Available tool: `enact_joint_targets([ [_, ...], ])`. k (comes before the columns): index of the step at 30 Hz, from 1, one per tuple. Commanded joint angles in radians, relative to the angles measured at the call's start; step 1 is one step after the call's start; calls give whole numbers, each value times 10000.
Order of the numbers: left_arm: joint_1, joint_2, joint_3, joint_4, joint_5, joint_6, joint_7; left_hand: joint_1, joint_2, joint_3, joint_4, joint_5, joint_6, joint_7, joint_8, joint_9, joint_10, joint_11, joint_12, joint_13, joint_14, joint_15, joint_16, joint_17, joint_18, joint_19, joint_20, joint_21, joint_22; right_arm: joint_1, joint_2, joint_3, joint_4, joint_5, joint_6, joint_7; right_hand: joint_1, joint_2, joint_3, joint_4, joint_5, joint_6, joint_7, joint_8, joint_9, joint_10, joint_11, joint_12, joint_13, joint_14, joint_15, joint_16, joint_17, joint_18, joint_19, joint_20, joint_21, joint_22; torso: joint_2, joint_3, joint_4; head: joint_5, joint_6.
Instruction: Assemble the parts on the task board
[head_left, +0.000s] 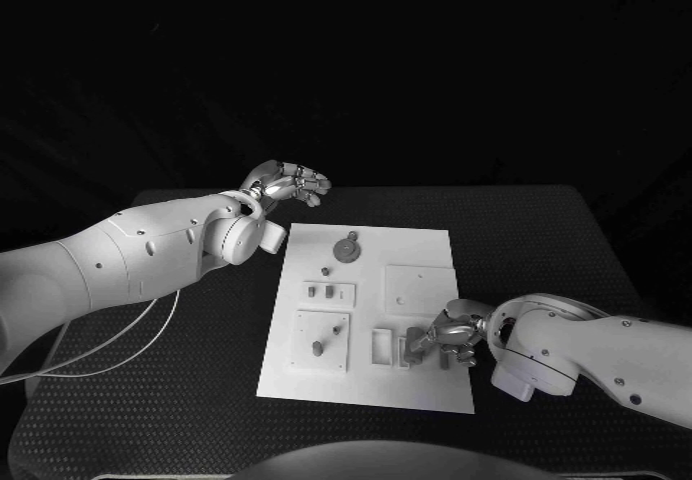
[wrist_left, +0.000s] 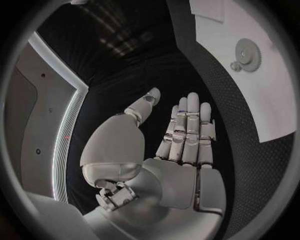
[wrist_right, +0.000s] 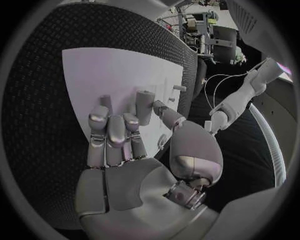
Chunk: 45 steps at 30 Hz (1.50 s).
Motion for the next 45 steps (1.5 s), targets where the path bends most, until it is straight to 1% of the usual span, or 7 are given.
enact_joint_targets([
  [1,9,10,7,26,5,106,29,-107,-16,-34,8,-53,-73,-8,30,15,-94,5,2,-15,-2,42,-48,19,102,-42,50,-55,13,9,160,-2,-67,297,117,5,-78,-40,16,54,0,173,114,22,-18,11,-53,-68,-2,24,-14,10,-24,497,42,4,32,-17,3,-5,-5,14,-17],
  [4,10,5,7,39,3,114,20,-110,-19,-34,9,-53,-74,-8,29,15,-95,6,2,-16,-2,43,-49,22,102,-43,51,-55,15,9,220,-2,-128,246,169,-44,-105,-98,31,79,-5,153,119,4,-26,-1,-50,-84,0,-10,-16,-23,-57,497,33,3,27,-26,6,-15,11,-22,-19],
  [9,11,-5,7,44,2,105,12,-115,-24,-36,14,-53,-76,-7,29,15,-98,7,1,-18,-2,43,-52,26,102,-43,51,-56,17,13,298,-3,-243,170,281,-119,-182,-210,59,165,-11,107,136,-32,-38,-36,-34,-116,9,-82,-5,-89,-116,497,9,4,15,-46,-2,-6,-7,6,-25],
  [25,13,2,7,59,-1,124,-19,-113,-37,-31,18,-53,-85,-5,27,15,-112,11,-2,-24,-4,44,-62,40,106,-46,51,-57,24,13,614,-5,-471,11,364,-170,-211,-200,92,222,-13,93,142,-43,-39,-54,-28,-128,19,-110,0,-111,-132,497,-2,1,12,-56,7,-3,9,-2,-53],
  [32,14,1,7,58,-1,129,-38,-114,-40,-29,22,-53,-88,-4,27,15,-116,13,-3,-26,-4,44,-66,45,107,-47,52,-58,27,13,729,-5,-462,-31,358,-151,-438,-315,17,393,-17,28,169,-77,-36,-113,-2,-157,45,-205,21,-173,-180,497,-44,13,7,-77,7,-8,8,-3,-78],
  [40,16,12,7,61,-1,134,-51,-125,-48,-30,34,-53,-97,1,23,13,-122,17,-4,-30,-5,45,-72,54,107,-48,54,-59,31,13,857,-4,-484,-213,465,-202,-444,-313,8,397,-17,31,167,-74,-31,-114,-3,-156,50,-202,22,-168,-172,497,-47,11,10,-78,6,-10,16,8,-107],
  [45,19,8,7,68,-1,137,-65,-134,-52,-31,43,-53,-105,4,20,12,-125,18,-3,-32,-4,46,-76,60,107,-48,55,-60,34,13,891,-4,-462,-428,479,-246,-320,-299,-36,264,-17,33,162,-63,-12,-113,-8,-149,72,-193,20,-149,-146,497,-59,-5,36,-74,1,-18,5,23,-124],
])
